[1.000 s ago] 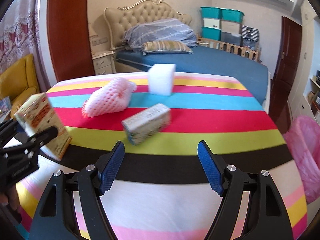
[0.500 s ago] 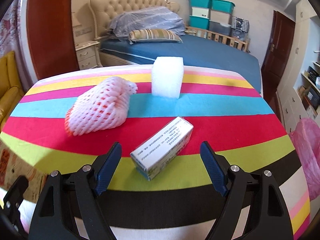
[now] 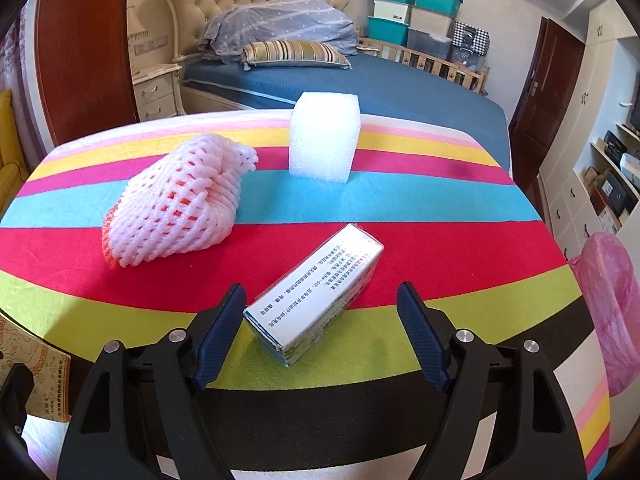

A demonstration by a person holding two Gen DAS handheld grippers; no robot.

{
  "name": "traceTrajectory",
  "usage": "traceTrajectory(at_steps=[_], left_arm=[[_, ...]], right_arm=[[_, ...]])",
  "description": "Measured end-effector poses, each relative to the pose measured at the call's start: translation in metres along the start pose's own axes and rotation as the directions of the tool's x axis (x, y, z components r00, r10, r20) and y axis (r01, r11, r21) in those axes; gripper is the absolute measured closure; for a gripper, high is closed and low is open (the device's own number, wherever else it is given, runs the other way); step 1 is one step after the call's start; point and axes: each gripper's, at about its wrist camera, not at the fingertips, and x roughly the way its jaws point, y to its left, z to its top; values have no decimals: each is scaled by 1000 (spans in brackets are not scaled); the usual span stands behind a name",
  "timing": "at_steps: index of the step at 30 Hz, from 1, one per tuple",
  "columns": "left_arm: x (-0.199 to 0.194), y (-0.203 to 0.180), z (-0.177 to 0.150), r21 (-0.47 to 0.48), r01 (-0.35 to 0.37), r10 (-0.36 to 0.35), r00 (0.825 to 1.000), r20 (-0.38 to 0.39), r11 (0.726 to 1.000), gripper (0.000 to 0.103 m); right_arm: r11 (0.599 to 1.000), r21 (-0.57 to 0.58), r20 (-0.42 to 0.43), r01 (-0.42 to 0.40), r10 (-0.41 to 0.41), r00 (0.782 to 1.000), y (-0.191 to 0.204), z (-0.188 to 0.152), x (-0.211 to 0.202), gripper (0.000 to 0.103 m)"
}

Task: Collect trash
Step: 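Grasp the cream medicine box with the left gripper while the right gripper grasps the white-blue box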

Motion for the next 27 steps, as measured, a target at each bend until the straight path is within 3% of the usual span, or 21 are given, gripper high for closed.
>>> traceTrajectory(at_steps=[8, 11, 13, 22, 27], left_arm=[[3, 0, 0, -6, 17, -17, 1000, -16, 1000, 49], [6, 3, 1, -16, 26, -26, 999, -30, 1000, 49], [6, 3, 0, -21, 21, -22, 999, -27, 1000, 50], [1, 1, -1, -8, 10, -10, 1000, -7, 1000, 50], [-1, 1, -1, -10, 13, -13, 1000, 6, 1000, 50]], right_arm=[[1000, -15, -17, 12, -12, 1000, 1, 0, 1, 38], [1000, -21, -21, 4, -4, 1000, 3, 1, 2, 46], [1000, -27, -22, -8, 8, 1000, 3, 1, 2, 57], [998, -9, 28, -66, 66, 997, -1, -1, -9, 77], [993, 38, 64, -116, 113, 991, -14, -6, -21, 78]])
